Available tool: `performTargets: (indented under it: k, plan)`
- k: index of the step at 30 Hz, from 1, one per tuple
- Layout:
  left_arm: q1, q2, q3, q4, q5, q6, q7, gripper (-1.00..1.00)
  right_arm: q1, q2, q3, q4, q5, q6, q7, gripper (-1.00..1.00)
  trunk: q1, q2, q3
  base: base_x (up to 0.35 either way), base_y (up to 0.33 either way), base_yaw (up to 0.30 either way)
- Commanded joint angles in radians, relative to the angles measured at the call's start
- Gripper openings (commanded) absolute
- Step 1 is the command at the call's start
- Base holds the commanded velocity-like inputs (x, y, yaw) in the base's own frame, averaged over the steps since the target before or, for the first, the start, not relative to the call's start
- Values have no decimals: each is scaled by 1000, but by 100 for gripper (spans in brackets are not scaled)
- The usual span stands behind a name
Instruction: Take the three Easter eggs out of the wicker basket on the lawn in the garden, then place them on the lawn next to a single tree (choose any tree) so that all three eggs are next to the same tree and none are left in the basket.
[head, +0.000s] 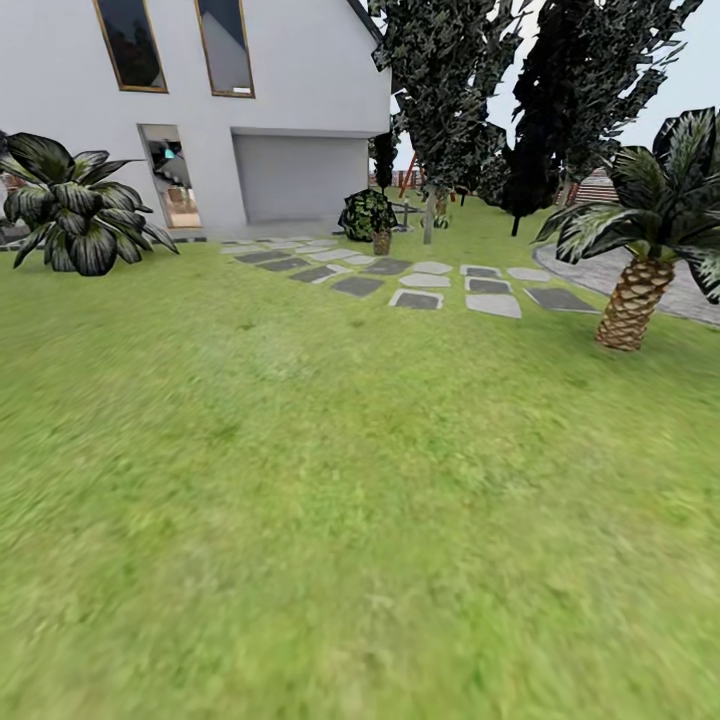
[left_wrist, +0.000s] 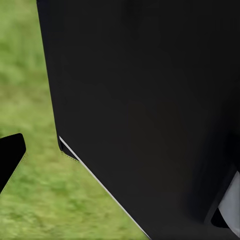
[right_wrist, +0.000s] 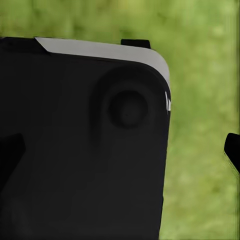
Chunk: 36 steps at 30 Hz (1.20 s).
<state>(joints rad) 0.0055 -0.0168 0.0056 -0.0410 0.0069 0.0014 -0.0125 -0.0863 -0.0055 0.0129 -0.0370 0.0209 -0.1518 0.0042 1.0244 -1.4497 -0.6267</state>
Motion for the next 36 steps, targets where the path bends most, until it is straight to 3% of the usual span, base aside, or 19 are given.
performTargets:
  k: [1, 36]
  plan:
    - [1, 0, 1, -2, 1, 0, -1, 100, 0, 0, 1, 1, 2, -3, 0, 100, 1, 0, -1, 325, 0, 0]
    - [1, 0, 1, -2, 1, 0, -1, 100, -1, -1, 1, 1, 2, -3, 0, 100, 1, 0, -1, 325, 0, 0]
